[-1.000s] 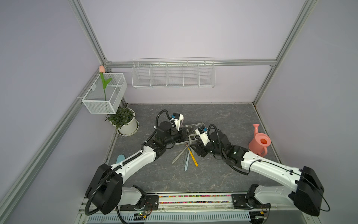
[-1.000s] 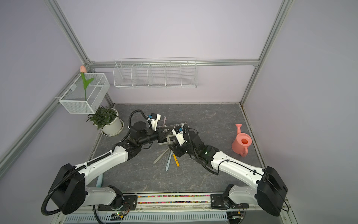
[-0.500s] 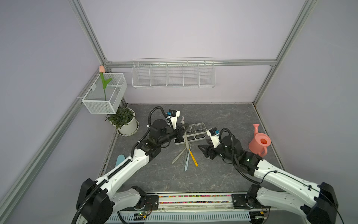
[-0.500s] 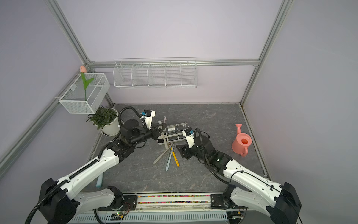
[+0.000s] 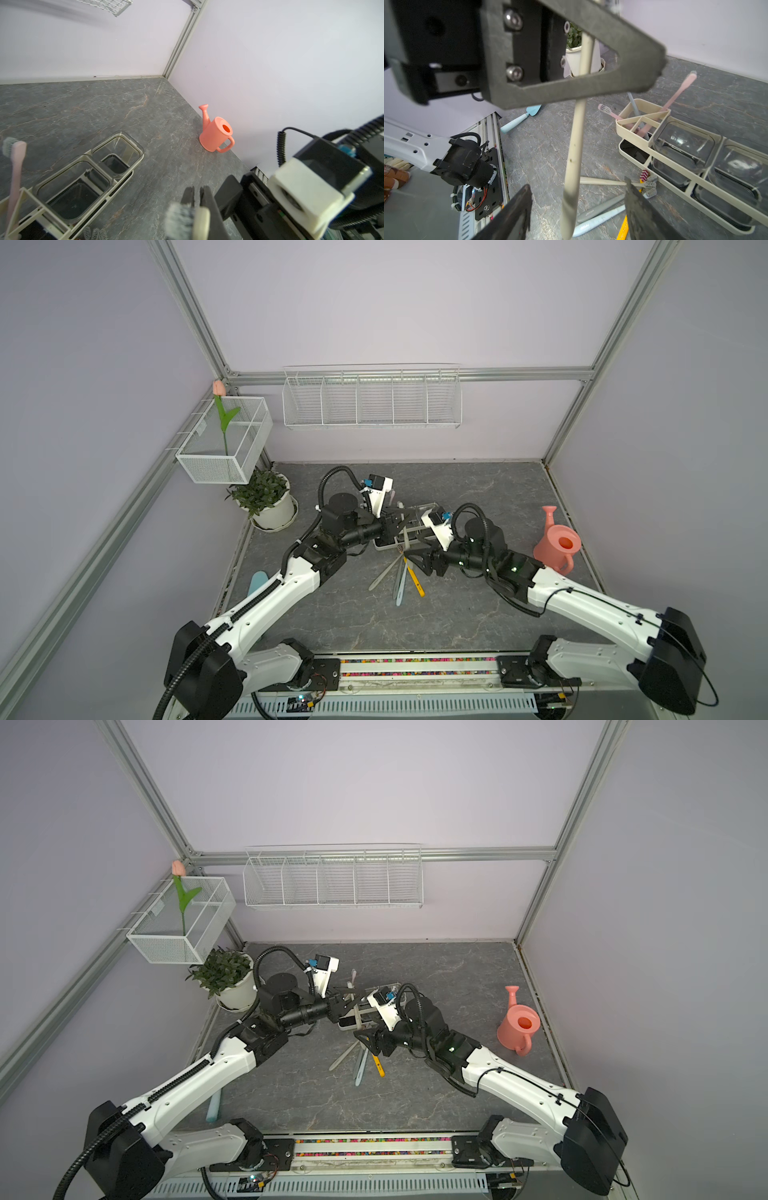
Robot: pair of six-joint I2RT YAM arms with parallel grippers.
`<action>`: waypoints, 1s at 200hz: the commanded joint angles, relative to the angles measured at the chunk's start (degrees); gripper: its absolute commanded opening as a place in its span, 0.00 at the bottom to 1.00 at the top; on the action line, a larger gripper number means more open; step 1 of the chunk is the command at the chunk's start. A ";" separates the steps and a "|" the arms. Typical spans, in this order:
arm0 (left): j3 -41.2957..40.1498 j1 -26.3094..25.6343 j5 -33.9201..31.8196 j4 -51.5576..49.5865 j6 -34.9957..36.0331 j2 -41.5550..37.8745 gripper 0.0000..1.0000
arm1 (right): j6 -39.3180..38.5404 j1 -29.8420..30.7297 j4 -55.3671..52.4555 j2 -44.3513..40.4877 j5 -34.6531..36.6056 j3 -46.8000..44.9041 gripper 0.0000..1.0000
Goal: Place the toothbrush into the toothbrush holder
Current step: Pick up the toothbrush from the center of the board.
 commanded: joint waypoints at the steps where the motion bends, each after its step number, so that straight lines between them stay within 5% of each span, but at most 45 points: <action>1: 2.05 -0.59 5.00 1.66 -0.28 -0.01 0.00 | -1.37 -0.30 3.31 1.77 -4.66 2.11 0.68; 19: 2.05 -1.04 6.03 1.56 0.40 -0.06 0.00 | -1.27 -0.31 3.60 3.04 -5.57 3.38 0.60; 38: 1.63 -1.11 6.10 1.78 1.02 -0.58 0.00 | -0.90 -0.31 3.64 3.97 -5.43 4.41 0.22; 61: 1.77 -1.08 5.89 0.60 2.24 -1.20 0.00 | -0.37 -0.31 4.14 4.66 -6.20 4.48 0.07; 90: 1.58 -1.09 4.12 -0.88 3.26 -1.67 0.04 | 0.55 -0.33 5.32 4.67 -7.49 4.25 0.07; 117: 0.44 -1.13 1.60 -1.07 3.40 -2.78 0.32 | 1.87 -0.35 7.58 3.22 -6.44 2.84 0.07; 143: -0.79 -1.13 -1.36 -1.00 3.46 -4.60 0.45 | 2.73 -0.37 6.62 2.86 -4.40 2.84 0.07; 200: -3.03 -1.08 -5.40 -0.87 4.02 -7.84 0.38 | 3.17 -0.37 6.75 2.17 -2.99 2.84 0.07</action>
